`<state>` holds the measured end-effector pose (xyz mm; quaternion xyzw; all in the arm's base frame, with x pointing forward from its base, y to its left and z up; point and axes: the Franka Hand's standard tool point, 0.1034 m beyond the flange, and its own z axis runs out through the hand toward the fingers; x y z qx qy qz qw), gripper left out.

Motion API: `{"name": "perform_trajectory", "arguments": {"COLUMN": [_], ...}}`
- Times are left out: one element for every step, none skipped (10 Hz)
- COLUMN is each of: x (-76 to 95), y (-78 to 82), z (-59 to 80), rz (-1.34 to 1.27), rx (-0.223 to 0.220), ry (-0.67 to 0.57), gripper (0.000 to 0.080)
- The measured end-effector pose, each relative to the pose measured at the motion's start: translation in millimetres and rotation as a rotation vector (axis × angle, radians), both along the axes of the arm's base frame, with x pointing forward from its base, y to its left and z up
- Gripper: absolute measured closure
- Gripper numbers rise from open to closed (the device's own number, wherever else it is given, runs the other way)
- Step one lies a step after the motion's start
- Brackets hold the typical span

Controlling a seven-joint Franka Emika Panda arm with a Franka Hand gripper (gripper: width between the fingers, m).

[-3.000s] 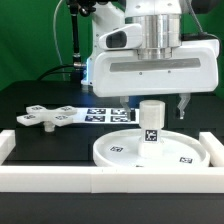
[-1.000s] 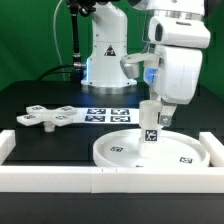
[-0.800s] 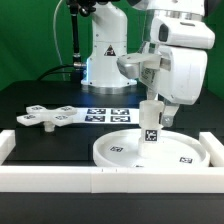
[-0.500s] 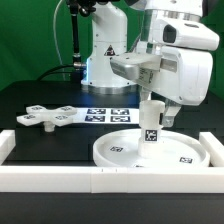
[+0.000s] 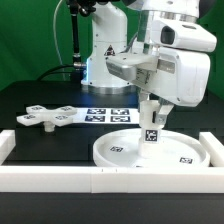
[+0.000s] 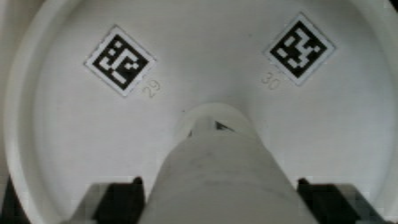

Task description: Assemble round table

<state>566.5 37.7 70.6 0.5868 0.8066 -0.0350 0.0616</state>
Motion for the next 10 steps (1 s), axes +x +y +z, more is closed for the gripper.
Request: {"name": "perform_trajectory", "arguments": {"x": [-0.2,-1.1,-2.3,-3.0,-3.3,-3.9,-4.0,-4.4,-4.8,-5.0], "y": [-0.2,0.5,1.6,2.9,3.4,3.6,3.5,3.2,3.3,3.5], "z": [-0.1,-0.4,-0.5,-0.7,-0.8,-0.7,-0.7,-0.7,-0.6,-0.6], "rz": [-0.027,-0.114,-0.264,-0.361,-0.419,-0.488,-0.529,-0.607,-0.669,-0.724], "rx": [0.001,0.006,0.012,0.017,0.020,0.023,0.025,0.027,0.029,0.032], "ry": [-0.002,-0.010,-0.025,-0.035,-0.042,-0.050,-0.054,-0.062,-0.069,-0.075], "gripper": [0.0391,0.0391,0.0391,0.0391,0.0390,0.0390,0.0390,0.0390,0.0390,0.0390]}}
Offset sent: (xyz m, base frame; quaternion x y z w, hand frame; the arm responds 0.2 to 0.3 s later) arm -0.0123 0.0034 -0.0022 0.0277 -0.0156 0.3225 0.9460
